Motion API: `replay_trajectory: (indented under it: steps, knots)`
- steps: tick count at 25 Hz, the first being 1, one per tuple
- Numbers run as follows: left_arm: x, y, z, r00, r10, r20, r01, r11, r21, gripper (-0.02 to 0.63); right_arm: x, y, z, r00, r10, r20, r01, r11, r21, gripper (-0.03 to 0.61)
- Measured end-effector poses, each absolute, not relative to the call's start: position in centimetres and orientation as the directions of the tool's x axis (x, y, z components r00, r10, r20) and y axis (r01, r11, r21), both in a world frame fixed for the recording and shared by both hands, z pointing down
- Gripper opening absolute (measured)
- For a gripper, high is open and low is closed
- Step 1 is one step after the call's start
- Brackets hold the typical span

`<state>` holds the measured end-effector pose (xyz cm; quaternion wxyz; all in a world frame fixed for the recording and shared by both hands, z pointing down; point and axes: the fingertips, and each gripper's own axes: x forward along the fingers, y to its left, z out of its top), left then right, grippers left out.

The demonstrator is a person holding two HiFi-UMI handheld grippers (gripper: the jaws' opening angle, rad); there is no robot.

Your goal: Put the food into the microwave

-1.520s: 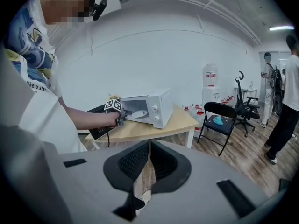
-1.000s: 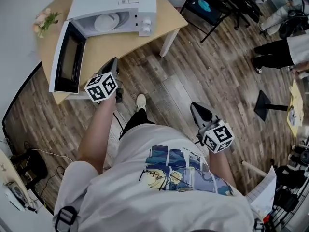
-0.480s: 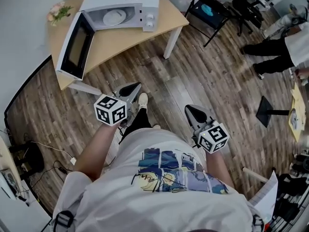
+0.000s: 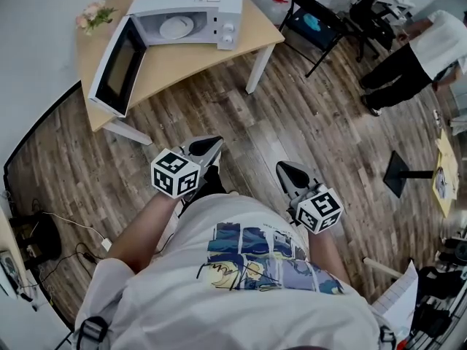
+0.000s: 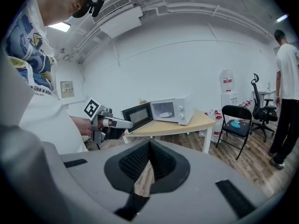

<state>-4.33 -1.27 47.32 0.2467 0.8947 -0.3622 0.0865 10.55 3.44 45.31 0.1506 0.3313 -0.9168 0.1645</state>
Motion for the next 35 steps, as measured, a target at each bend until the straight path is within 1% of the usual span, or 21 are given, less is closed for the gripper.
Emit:
replay_trajectory:
  steps: [7, 20, 35]
  knots:
    - [-4.0, -1.0, 46.9, 0.727, -0.598, 0.337, -0.687, -0.633, 0.358, 0.008, 10.5, 3.4, 44.9, -0.740, -0.554, 0.381, -0.649, 0.737, -0.188, 0.006]
    - [-4.8, -0.6, 47.4, 0.711, -0.604, 0.359, -0.703, -0.621, 0.348, 0.008, 9.2, 3.0, 45.3, -0.762, -0.523, 0.383, -0.616, 0.766, -0.181, 0.006]
    - [-3.9, 0.4, 47.6, 0.716, -0.591, 0.372, -0.697, -0.635, 0.333, 0.008, 9.8, 3.9, 45.3, -0.759, -0.536, 0.371, -0.624, 0.762, -0.175, 0.006]
